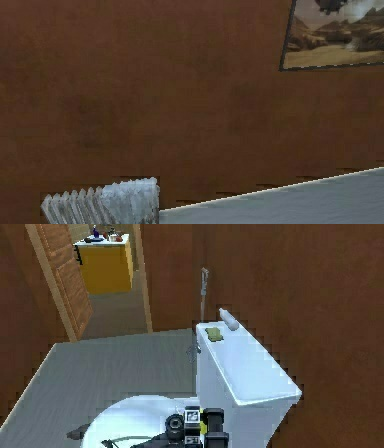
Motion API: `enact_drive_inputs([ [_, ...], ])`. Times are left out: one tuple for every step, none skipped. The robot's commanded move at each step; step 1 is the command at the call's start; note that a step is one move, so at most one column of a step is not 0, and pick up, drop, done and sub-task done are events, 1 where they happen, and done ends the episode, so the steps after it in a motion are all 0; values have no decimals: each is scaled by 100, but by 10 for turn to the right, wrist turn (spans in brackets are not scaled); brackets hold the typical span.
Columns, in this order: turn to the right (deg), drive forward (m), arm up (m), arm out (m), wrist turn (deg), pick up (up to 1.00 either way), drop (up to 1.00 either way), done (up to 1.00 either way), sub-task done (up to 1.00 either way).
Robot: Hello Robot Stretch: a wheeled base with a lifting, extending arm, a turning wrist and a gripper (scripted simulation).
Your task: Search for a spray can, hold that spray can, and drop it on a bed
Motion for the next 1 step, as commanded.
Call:
enact_drive_inputs([
  [0, 0, 0, 0, 450, 0, 0, 0, 0],
])
